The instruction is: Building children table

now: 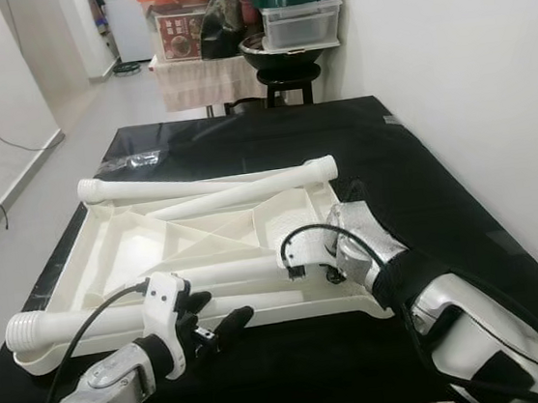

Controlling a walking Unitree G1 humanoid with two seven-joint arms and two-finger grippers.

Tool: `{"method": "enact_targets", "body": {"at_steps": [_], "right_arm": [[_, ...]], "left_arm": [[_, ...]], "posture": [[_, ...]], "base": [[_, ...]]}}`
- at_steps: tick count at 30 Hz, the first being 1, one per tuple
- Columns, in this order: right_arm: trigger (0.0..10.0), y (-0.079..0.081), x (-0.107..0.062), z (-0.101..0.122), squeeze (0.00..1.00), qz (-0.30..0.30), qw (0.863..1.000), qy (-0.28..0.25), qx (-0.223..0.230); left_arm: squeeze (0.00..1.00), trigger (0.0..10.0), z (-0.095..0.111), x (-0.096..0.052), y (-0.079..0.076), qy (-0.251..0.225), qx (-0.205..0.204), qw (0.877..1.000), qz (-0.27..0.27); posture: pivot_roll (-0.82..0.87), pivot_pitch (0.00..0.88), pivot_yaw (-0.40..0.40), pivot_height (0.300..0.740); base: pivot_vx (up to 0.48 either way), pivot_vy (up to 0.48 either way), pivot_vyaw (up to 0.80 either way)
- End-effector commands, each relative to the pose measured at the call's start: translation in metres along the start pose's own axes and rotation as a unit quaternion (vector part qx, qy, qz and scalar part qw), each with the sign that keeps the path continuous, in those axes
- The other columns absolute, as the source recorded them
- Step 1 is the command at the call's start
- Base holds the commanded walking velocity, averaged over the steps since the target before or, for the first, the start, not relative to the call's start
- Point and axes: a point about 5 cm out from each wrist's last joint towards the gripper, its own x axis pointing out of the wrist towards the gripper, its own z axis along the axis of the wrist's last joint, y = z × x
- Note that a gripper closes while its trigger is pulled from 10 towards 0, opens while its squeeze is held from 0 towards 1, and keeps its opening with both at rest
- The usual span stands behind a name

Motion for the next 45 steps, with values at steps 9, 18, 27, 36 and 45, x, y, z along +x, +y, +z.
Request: {"method": "enact_targets", "body": {"at_steps": [9,18,27,36,45], "right_arm": [[0.0,-0.026,-0.033,-0.003,0.00,-0.037,0.991,-0.102,0.079],[0.0,-0.021,-0.041,0.023,0.00,-0.064,0.955,-0.260,0.129],[0.0,0.012,-0.042,0.058,0.00,-0.027,0.932,-0.347,0.104],[1.5,0.036,-0.042,0.072,0.00,0.012,0.920,-0.383,0.083],[10.0,0.031,-0.035,0.086,0.00,-0.054,0.885,-0.440,0.140]], "left_arm": [[0.00,10.0,0.023,-0.001,0.010,-0.044,0.007,0.999,0.024],[0.00,10.0,0.087,-0.009,0.022,-0.195,-0.060,0.978,0.032],[0.00,10.0,0.140,-0.014,0.035,-0.279,-0.059,0.958,0.022],[0.00,0.0,0.148,-0.009,0.038,-0.287,-0.058,0.956,0.024],[0.00,0.0,0.152,-0.006,0.034,-0.292,-0.064,0.954,0.001]], "posture": [[-0.02,0.000,-0.011,0.740],[-0.01,0.000,-0.004,0.740],[-0.01,0.000,0.014,0.740],[-0.01,0.000,0.022,0.740],[-0.01,0.000,0.022,0.740]], "base": [[0.000,0.000,0.00],[0.000,0.000,0.00],[0.000,0.000,0.00],[0.000,0.000,0.00],[0.000,0.000,0.00]]}}
